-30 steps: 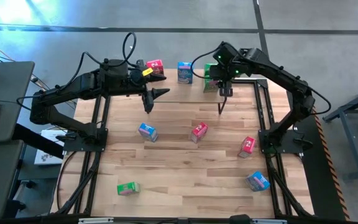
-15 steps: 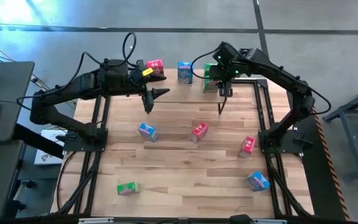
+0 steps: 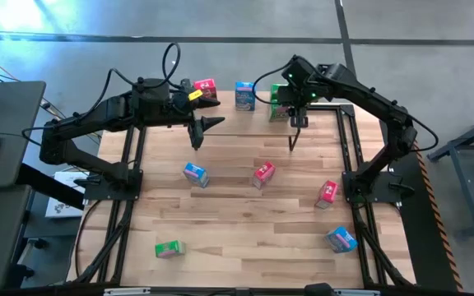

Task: Stack cereal on shelf
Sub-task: Put the top green cereal box on the shelf aligned with the other green cereal box

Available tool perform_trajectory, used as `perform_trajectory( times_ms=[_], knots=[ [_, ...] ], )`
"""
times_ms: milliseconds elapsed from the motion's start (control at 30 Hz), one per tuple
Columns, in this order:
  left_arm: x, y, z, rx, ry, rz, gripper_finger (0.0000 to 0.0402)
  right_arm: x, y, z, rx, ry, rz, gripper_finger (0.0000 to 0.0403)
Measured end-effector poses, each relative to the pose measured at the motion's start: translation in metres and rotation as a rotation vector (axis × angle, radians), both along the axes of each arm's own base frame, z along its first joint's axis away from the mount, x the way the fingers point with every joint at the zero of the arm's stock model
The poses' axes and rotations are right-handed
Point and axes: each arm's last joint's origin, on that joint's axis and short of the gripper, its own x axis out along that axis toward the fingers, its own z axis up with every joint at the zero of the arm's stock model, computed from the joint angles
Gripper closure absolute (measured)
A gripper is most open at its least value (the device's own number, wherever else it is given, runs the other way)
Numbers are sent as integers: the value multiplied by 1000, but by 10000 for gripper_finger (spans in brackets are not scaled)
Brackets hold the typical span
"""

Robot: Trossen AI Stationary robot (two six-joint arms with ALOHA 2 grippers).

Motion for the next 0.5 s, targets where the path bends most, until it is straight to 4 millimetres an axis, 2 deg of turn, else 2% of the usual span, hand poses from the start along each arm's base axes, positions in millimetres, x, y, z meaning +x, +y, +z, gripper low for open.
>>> perform_trajectory(
  times_ms=[300,500],
  knots=[
    [0,0,0,0,0,0,176,-2,-5,0,11,-16,-17,182],
    [0,0,0,0,0,0,176,-2,-5,1,7,-21,-19,178]
  ],
)
